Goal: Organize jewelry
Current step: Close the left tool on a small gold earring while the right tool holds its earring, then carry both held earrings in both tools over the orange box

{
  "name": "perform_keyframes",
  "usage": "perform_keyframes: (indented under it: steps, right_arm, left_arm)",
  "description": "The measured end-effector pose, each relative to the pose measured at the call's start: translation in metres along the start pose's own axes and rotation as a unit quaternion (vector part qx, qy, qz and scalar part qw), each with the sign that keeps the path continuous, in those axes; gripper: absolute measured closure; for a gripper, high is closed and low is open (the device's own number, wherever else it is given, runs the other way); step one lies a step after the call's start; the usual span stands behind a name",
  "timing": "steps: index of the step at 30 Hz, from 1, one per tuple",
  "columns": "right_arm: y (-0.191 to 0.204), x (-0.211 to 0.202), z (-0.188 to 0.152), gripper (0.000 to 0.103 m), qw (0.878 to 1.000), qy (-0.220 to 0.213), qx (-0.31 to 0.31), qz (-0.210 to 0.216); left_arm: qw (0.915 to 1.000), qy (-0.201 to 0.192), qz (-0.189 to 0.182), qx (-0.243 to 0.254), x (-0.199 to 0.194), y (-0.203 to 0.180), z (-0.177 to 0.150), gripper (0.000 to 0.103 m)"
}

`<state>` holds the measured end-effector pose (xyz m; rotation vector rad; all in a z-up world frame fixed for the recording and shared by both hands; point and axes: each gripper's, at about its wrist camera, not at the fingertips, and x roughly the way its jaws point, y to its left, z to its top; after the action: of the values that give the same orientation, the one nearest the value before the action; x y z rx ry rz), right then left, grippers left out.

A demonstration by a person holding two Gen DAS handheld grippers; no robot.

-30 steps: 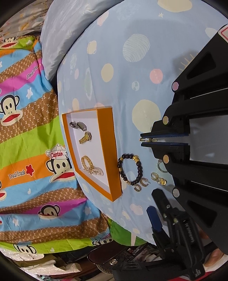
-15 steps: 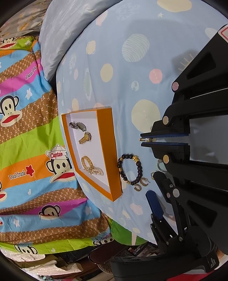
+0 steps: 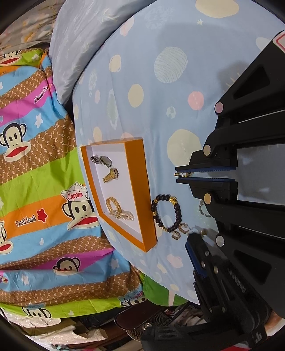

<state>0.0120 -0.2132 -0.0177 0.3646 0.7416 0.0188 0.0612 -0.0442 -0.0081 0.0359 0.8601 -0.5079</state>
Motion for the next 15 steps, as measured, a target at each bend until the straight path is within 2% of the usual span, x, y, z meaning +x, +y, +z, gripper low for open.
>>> perform_keyframes:
  steps: [5,9,12,15]
  right_arm:
    - [-0.002,-0.01,0.021,0.099,1.0,-0.006,0.002,0.029]
    - [0.011,-0.012,0.063,0.099,0.998,-0.028,-0.031,0.037]
    - [0.021,0.005,0.093,0.099,0.997,-0.026,-0.042,0.056]
    - [0.028,0.035,0.109,0.099,0.997,-0.008,-0.046,0.059]
  left_arm:
    - [0.9997,-0.019,-0.002,-0.013,-0.024,0.023,0.023,0.09]
    - [0.9982,-0.052,0.029,0.01,-0.029,0.034,0.067,0.09]
    - [0.9975,-0.059,0.037,0.013,-0.014,0.038,0.095,0.09]
    - [0.9984,-0.045,0.035,-0.001,0.02,0.041,0.115,0.09]
